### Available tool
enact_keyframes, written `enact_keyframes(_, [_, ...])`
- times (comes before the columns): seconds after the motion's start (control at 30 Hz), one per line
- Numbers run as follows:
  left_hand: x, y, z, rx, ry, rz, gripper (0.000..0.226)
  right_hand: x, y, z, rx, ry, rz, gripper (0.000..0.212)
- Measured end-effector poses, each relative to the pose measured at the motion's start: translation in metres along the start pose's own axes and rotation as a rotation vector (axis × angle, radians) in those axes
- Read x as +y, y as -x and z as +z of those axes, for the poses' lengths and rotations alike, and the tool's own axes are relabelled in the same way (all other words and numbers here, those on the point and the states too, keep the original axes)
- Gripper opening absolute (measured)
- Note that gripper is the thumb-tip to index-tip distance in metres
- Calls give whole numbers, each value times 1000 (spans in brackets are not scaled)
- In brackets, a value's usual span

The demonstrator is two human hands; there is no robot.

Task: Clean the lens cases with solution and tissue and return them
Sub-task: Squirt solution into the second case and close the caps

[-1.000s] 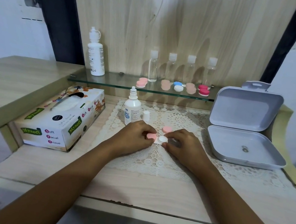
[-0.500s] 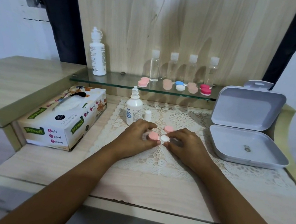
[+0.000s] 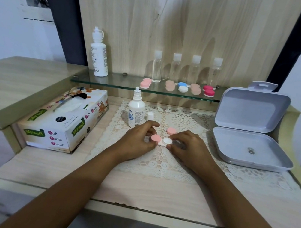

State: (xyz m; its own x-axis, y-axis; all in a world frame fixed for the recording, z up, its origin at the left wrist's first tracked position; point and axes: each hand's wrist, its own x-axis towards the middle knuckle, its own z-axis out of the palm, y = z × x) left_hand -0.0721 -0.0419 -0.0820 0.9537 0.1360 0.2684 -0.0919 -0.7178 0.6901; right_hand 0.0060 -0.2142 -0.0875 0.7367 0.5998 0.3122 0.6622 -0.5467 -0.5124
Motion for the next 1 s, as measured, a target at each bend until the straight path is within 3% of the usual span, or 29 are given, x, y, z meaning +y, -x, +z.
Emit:
enact_keyframes(0.2, [2,0,2,46,-31,8,53,0,0,0,0,-2,-2,28])
enact_keyframes(0.67, [1,2,1,76,-6,43,34,-4,3,-2,-22,9,6,27])
enact_keyframes(1.0, [-3,1,3,66,-146,63,27,-4,0,-11,13,-92,51,33])
